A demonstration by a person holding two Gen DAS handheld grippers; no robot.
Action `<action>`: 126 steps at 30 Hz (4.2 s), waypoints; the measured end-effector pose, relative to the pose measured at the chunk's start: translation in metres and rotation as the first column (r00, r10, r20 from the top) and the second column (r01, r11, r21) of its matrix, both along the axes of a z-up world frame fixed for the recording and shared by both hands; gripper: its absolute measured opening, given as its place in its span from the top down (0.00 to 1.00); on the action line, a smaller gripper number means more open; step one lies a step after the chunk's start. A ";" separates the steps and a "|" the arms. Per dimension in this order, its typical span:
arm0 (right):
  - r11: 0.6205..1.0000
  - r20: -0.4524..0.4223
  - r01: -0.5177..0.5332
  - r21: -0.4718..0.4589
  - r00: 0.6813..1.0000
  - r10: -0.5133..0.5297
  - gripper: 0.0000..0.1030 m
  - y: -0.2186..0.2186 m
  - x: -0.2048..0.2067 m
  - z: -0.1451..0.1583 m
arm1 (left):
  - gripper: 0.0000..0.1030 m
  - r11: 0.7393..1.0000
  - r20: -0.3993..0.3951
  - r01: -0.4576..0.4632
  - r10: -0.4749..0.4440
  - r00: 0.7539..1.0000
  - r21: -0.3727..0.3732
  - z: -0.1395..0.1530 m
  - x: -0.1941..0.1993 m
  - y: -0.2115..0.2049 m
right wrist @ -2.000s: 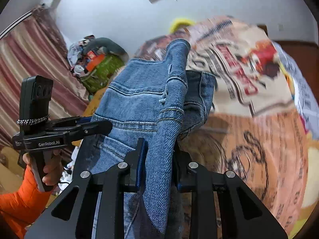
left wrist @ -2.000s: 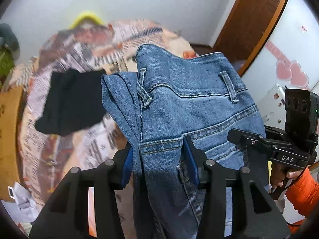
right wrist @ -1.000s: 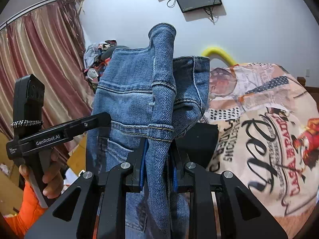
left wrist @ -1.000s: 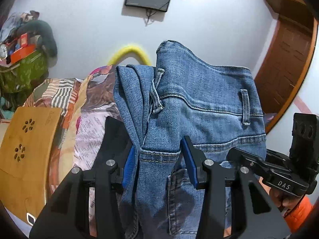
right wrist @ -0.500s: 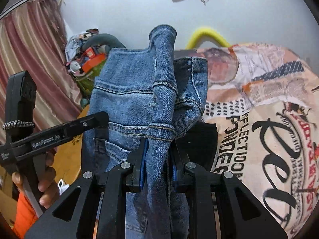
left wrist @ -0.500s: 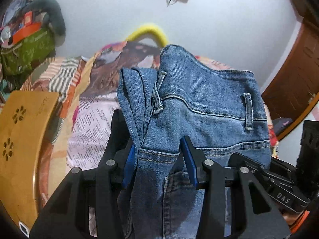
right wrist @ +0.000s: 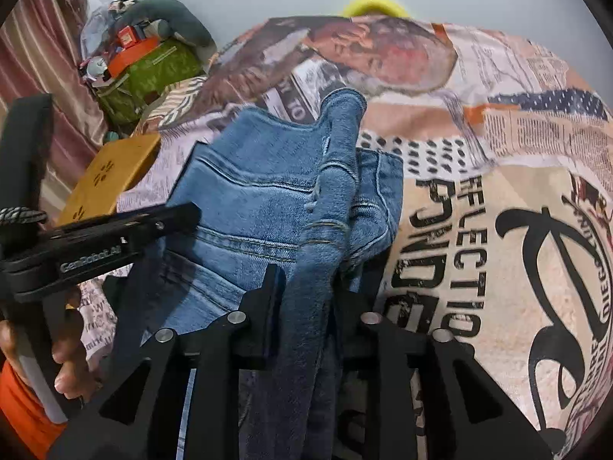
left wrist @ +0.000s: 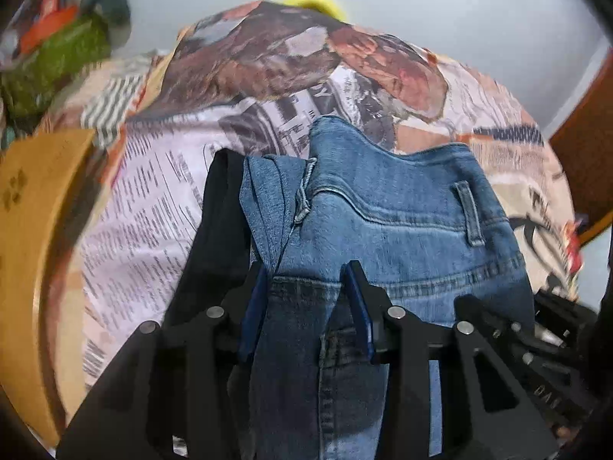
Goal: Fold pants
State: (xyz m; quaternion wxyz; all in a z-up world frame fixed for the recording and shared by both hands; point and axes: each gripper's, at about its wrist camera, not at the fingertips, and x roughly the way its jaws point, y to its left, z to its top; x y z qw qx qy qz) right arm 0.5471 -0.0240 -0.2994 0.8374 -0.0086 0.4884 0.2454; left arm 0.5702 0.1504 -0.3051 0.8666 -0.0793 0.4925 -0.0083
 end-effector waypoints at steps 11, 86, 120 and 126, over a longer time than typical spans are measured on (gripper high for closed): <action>0.999 0.115 0.022 0.026 0.993 -0.024 0.58 -0.036 -0.045 0.055 | 0.35 0.998 0.148 -0.039 0.032 0.989 0.047 0.066 -0.064 0.002; 0.974 0.738 -0.046 0.220 0.660 -0.136 0.01 -0.094 -0.388 0.255 | 0.00 0.989 0.732 -0.080 -0.038 0.680 0.125 0.288 -0.453 -0.065; 0.974 0.719 -0.018 0.225 0.678 -0.153 0.01 -0.095 -0.391 0.254 | 0.00 0.990 0.701 -0.046 -0.061 0.711 0.132 0.280 -0.445 -0.071; 0.974 0.714 -0.015 0.226 0.682 -0.155 0.01 -0.094 -0.389 0.253 | 0.00 0.990 0.699 -0.042 -0.063 0.712 0.132 0.281 -0.445 -0.070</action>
